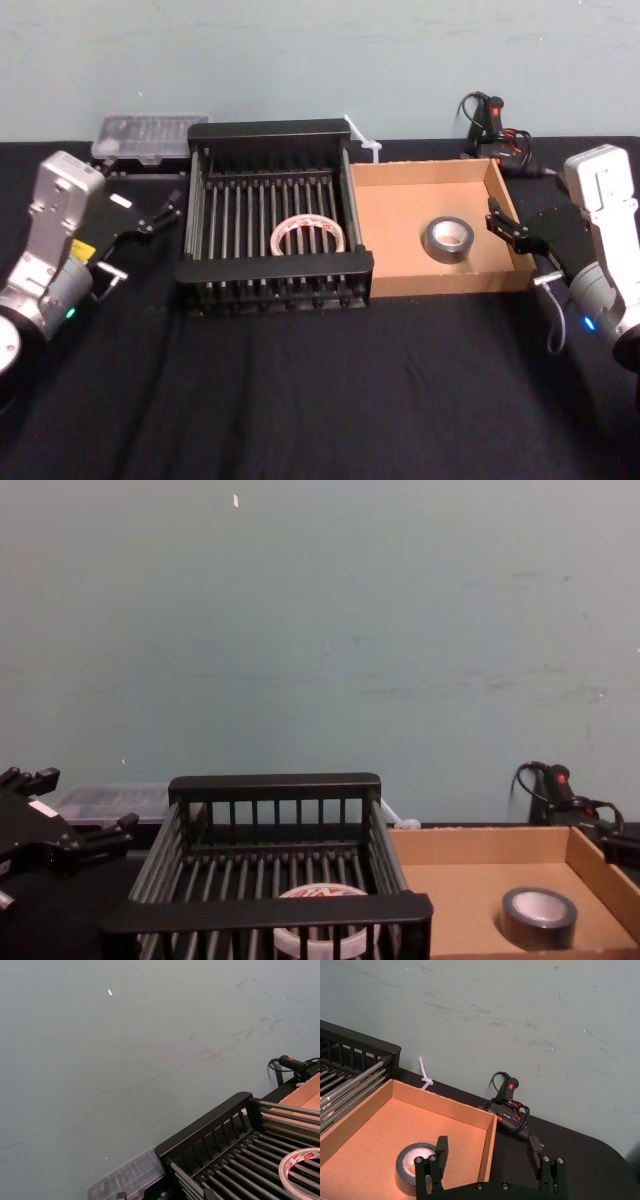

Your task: Pick up the white tape and place it into the black box , Pick up the silver tape and place it into the brown box.

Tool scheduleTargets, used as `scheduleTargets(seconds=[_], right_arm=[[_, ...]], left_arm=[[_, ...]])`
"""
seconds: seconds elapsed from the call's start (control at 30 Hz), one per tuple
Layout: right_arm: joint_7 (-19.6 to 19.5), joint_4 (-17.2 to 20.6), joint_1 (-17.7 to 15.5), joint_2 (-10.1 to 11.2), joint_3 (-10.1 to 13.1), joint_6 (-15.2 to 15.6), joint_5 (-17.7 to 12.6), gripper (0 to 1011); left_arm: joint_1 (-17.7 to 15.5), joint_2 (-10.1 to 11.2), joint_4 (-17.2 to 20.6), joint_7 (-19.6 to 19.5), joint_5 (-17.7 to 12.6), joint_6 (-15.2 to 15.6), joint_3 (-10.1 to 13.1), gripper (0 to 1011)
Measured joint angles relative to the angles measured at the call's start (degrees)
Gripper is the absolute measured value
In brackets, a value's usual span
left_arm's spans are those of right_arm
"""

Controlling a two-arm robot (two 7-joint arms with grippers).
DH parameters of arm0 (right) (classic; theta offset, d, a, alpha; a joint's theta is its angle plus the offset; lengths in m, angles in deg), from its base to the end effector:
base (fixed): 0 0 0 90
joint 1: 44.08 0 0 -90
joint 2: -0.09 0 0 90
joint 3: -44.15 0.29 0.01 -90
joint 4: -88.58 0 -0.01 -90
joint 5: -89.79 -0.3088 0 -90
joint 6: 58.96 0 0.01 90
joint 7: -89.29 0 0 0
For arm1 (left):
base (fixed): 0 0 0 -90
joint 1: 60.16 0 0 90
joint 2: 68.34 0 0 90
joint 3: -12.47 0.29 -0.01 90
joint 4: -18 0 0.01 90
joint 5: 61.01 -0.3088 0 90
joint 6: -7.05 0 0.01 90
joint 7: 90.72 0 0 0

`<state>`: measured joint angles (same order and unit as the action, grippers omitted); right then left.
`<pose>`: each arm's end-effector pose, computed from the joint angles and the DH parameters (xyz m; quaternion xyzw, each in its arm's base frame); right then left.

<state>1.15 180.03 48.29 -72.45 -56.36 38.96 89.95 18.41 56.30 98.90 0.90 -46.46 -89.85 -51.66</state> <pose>0.3354 -0.0308 -0.2842 -0.1483 -0.0754 -0.6273 0.7608 0.3581 0.0826 -0.3023 0.1415 -0.1324 0.5799 0.7913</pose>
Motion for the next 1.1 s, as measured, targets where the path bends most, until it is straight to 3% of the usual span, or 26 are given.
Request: scheduleTargets(seconds=[1.1], right_arm=[[0.1,0.1,0.0,0.1,0.0,0.1,-0.2,1002]], left_arm=[[0.0,0.0,0.0,0.0,0.0,0.0,0.0,1001]])
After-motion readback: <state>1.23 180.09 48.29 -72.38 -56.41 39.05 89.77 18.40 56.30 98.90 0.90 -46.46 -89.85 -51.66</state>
